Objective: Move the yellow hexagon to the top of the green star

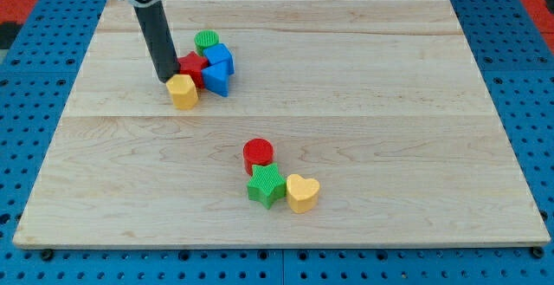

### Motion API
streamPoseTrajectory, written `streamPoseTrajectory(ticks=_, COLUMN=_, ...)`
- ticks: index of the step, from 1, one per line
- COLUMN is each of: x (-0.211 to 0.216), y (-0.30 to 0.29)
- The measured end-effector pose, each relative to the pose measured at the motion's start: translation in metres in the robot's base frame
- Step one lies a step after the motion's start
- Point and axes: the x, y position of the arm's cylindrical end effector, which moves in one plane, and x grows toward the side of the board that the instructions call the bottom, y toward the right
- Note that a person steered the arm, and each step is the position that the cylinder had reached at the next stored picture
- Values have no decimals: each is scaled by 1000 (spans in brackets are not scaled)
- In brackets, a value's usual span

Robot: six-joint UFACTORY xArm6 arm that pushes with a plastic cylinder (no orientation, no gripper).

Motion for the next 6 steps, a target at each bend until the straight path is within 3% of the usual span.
streamPoseTrajectory(ticks=3, x=98, y=30)
streamPoseTrajectory(ticks=5, x=101, y=7)
streamPoseTrajectory(ticks=6, x=80, y=11)
